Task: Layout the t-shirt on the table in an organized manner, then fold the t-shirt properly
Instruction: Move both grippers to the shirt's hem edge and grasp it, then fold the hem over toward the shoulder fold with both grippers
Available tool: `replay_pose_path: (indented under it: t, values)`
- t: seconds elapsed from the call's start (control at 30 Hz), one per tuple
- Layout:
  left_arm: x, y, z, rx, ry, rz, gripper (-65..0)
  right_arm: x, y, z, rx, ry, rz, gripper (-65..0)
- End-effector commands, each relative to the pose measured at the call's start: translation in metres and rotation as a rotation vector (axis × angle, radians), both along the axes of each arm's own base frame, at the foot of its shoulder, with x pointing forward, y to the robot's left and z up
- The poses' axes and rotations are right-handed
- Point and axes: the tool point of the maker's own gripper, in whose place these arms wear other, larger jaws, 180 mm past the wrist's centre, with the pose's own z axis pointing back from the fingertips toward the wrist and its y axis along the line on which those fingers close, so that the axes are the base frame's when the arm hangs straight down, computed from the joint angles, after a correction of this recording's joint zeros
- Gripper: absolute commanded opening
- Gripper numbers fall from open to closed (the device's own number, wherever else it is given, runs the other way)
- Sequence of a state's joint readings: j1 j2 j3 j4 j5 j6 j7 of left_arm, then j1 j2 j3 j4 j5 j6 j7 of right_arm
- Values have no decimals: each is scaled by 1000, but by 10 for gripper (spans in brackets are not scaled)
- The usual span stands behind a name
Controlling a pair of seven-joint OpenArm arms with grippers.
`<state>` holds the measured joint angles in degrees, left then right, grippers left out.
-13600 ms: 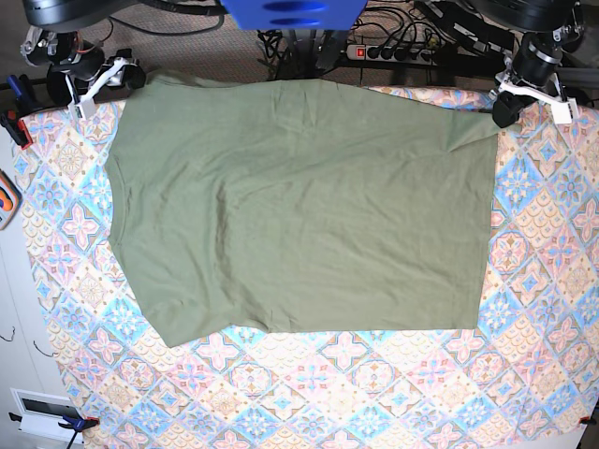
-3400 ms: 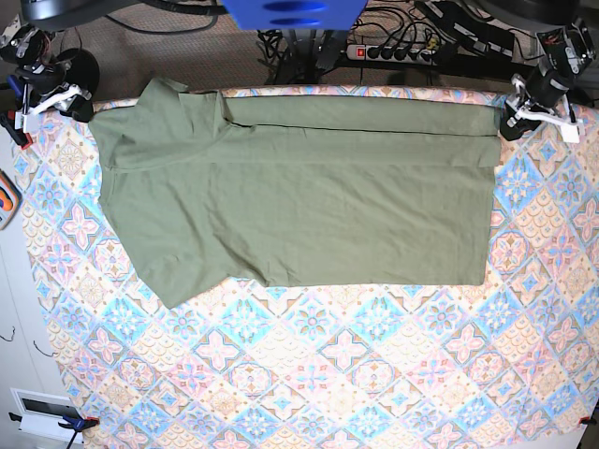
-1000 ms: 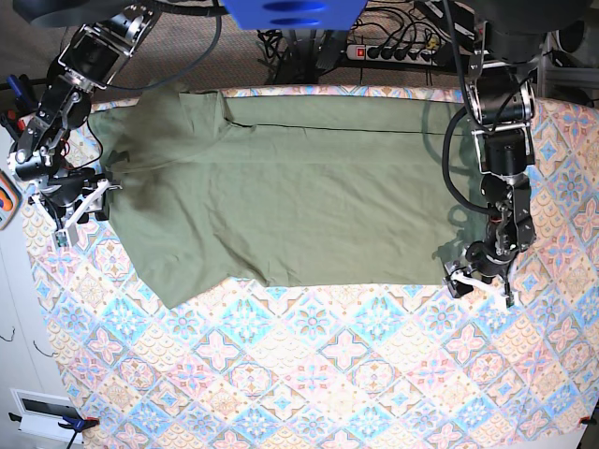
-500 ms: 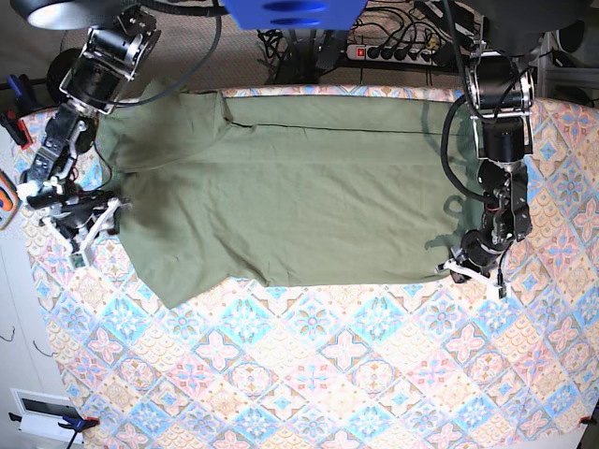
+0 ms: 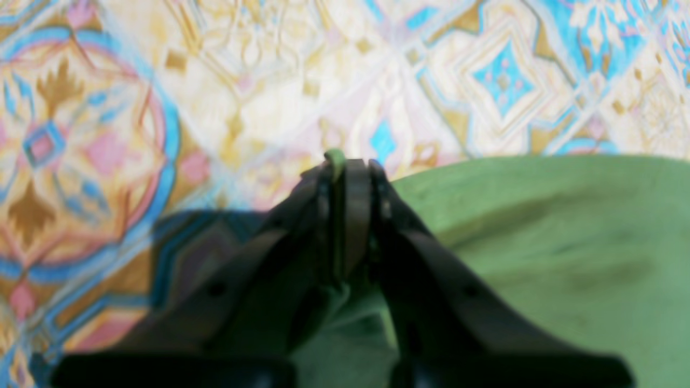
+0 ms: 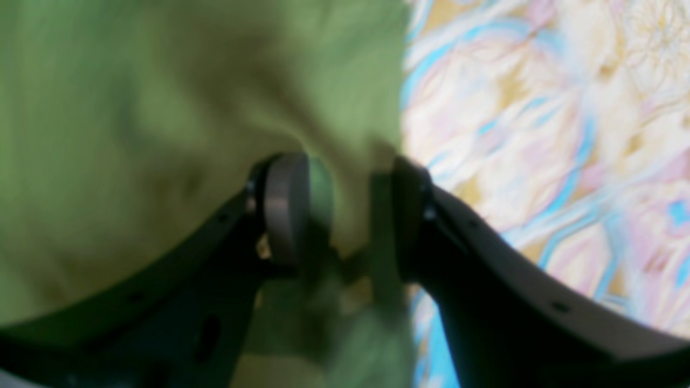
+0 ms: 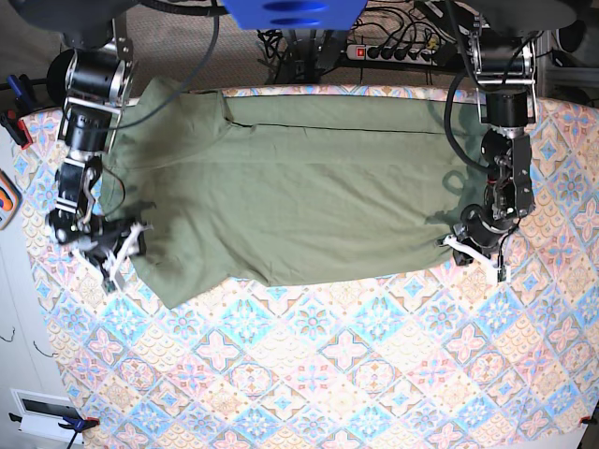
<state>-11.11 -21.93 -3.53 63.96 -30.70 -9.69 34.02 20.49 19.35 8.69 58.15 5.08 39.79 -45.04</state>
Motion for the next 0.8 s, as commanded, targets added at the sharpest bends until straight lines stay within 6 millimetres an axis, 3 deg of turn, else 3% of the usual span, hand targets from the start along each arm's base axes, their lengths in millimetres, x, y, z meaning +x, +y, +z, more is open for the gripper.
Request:
replay_pose_path:
  t: [0.0,0.13,0.3,0.47,0.57,0.77]
  values:
    - [7,7,17,16,-56,3,-650,19,-4,21,16,-73,-4,-406]
    - [-3,7,28,50,-86,-27,-650,27,-4,19,52,-88,-21,-406]
    - [-5,1,35,56,-107,-45,-650,26,-8,1,47,-62,-29,-406]
    - [-13,11,49,65,-147,-21,-650,52,-5,17,109,-129,-50,-405]
    - [-16,7,56,71,-167,-32,-650,50,-4,10,133,-122,-63,-400]
    - [-20,7,53,71,-159,-34,-650,50,-4,11,131,-122,-60,-276]
